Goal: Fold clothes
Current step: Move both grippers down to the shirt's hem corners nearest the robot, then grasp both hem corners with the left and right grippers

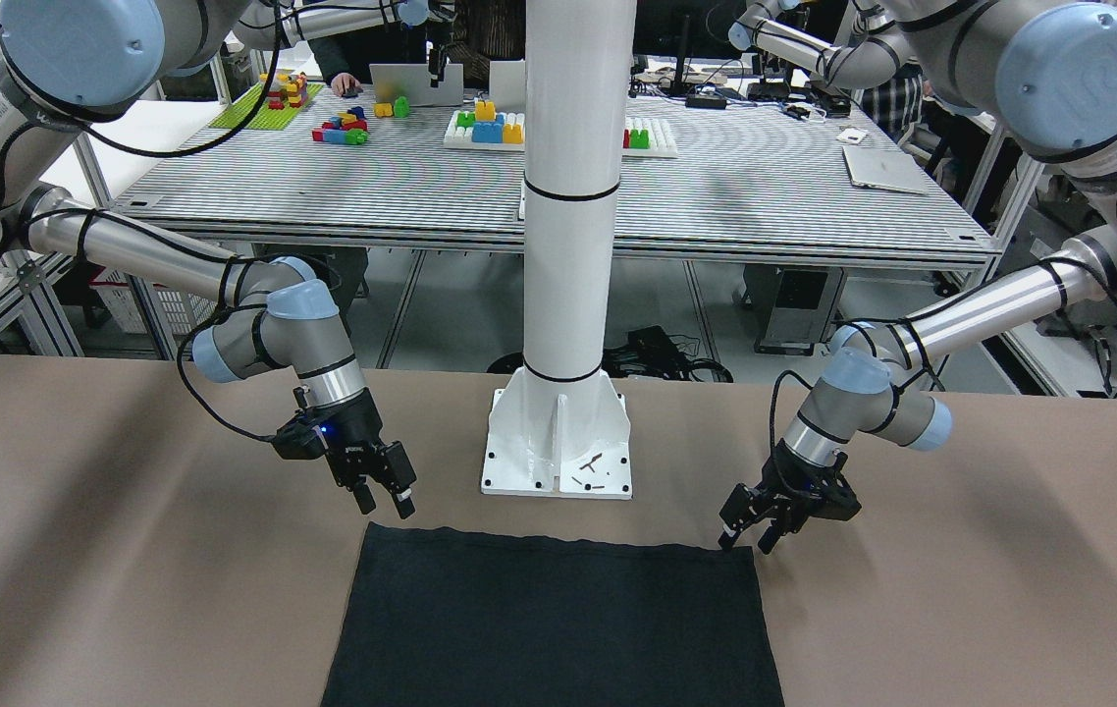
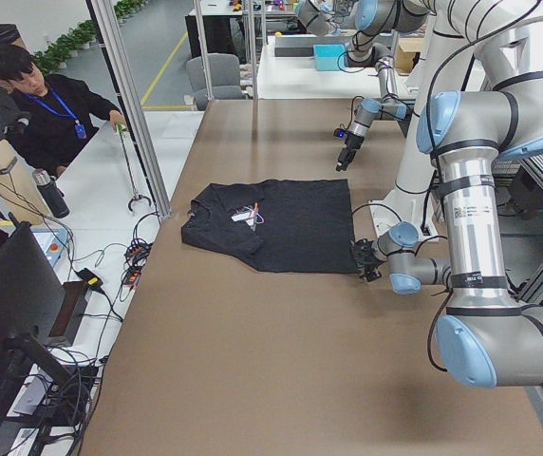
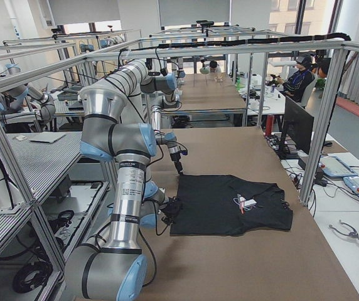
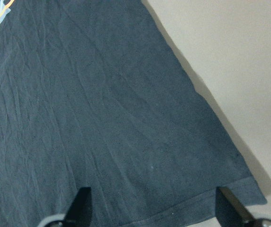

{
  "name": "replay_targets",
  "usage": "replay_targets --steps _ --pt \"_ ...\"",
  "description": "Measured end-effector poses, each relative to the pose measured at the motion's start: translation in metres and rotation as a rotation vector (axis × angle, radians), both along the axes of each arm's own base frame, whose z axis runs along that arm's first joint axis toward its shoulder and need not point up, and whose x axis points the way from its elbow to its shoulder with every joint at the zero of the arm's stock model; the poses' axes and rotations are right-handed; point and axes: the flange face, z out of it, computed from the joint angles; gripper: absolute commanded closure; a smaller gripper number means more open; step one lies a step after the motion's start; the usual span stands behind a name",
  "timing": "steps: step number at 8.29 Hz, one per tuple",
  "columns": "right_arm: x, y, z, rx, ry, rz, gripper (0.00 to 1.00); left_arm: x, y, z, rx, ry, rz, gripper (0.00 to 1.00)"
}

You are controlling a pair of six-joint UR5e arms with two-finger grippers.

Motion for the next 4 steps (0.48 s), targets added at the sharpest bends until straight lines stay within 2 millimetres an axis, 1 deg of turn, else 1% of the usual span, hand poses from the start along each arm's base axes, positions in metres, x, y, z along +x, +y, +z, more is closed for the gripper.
replay_targets --steps 3,4 --pt "0.0007 -0.0001 -0.0009 0.005 0.0 -0.001 0.07 0.0013 -0.0003 0.0011 0.004 -0.003 -0.008 0.64" --pt "0.0009 -0.0002 -0.0011 0.005 0.0 -0.002 0.07 0.0016 -0.0004 0.0015 0.006 -0.004 -0.008 0.77"
